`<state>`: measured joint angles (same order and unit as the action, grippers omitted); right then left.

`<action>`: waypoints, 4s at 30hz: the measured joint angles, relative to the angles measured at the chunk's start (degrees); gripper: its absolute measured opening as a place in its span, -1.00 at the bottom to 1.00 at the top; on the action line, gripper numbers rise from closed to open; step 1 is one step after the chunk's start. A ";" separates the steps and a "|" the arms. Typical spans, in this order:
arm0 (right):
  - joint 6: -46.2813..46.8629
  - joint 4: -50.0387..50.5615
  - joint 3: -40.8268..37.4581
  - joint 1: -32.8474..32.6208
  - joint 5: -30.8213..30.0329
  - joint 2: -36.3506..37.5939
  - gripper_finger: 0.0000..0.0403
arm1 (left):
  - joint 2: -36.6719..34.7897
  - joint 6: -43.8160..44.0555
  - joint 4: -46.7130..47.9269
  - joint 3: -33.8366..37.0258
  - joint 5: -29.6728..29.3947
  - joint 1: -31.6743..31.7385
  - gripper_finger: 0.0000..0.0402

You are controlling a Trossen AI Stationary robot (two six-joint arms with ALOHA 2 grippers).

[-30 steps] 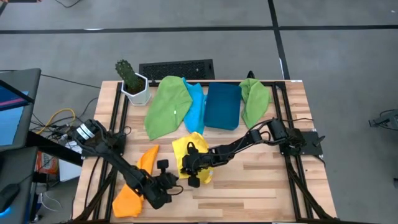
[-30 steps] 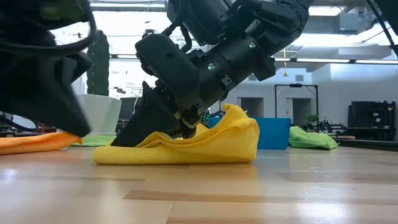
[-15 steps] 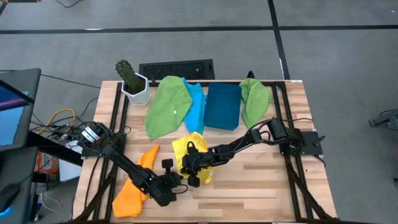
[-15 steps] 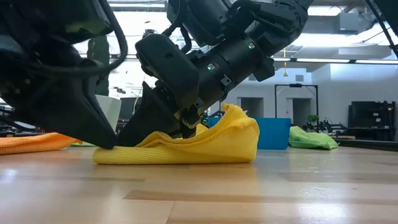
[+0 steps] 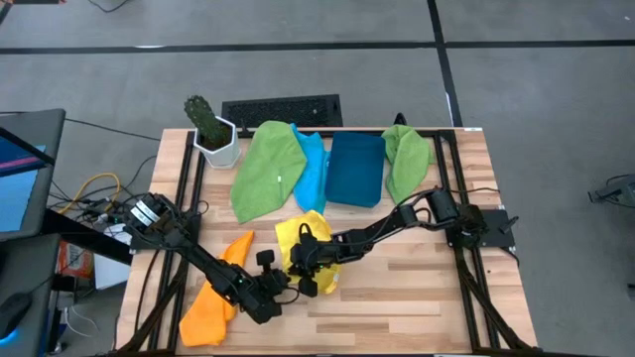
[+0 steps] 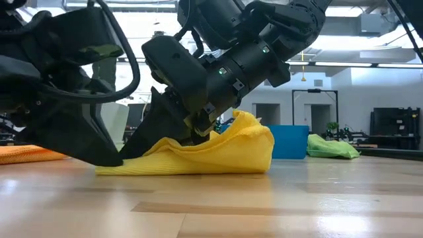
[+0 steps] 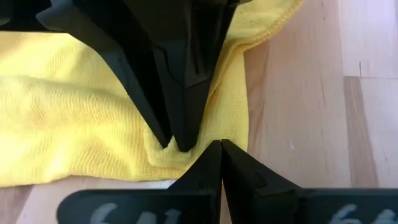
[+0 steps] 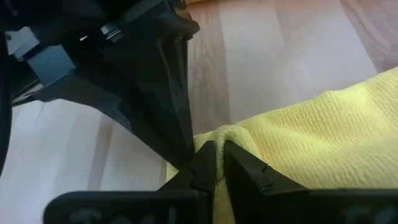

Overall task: Fold microfiber towels
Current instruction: Fold the yellow towel

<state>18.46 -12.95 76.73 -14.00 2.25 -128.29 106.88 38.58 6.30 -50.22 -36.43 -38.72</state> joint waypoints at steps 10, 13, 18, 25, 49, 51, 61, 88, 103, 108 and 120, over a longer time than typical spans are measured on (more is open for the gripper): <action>0.09 6.74 -0.09 2.99 -0.91 6.14 -0.43 | -0.12 2.70 0.56 0.48 1.25 -1.02 -1.00; -3.58 13.34 0.00 5.03 -1.11 10.48 -0.28 | -0.11 3.77 1.16 0.49 1.37 -1.41 -1.00; -14.43 29.49 -0.43 5.68 1.63 20.61 -0.12 | -0.09 5.23 2.97 0.49 1.90 -1.77 -1.00; -20.34 35.34 -8.78 -5.07 0.10 31.60 -0.11 | -0.01 5.18 3.15 0.49 2.33 -1.79 -1.00; -17.43 25.56 -9.07 -15.01 -17.09 17.38 -0.03 | 0.08 5.67 3.20 0.55 2.70 -1.79 -1.00; -18.09 26.29 -9.07 -15.02 -17.41 17.38 -0.19 | 0.08 5.69 3.20 0.55 2.67 -1.79 -1.00; -14.67 27.85 -9.03 -14.41 -15.69 18.23 -0.92 | 0.08 5.69 3.20 0.55 2.72 -1.79 -1.00; 0.28 33.16 -10.00 -6.02 -11.44 21.20 -0.76 | 0.01 5.48 3.39 0.55 4.23 -2.16 -1.00; 4.07 33.38 -10.58 -1.03 -9.63 21.20 -0.48 | 0.01 4.03 3.63 -0.08 4.40 -2.24 -1.00; 4.07 33.37 -10.58 0.03 -9.63 21.20 -0.17 | -1.27 0.10 6.90 -3.75 6.62 -2.33 -1.00; 2.43 24.24 -10.58 -1.66 -9.42 21.77 0.05 | -4.65 -2.70 32.48 -18.00 0.22 -2.16 -1.00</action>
<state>20.89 11.29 66.15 -15.66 -7.17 -106.51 102.23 35.88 38.77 -68.22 -36.21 -40.88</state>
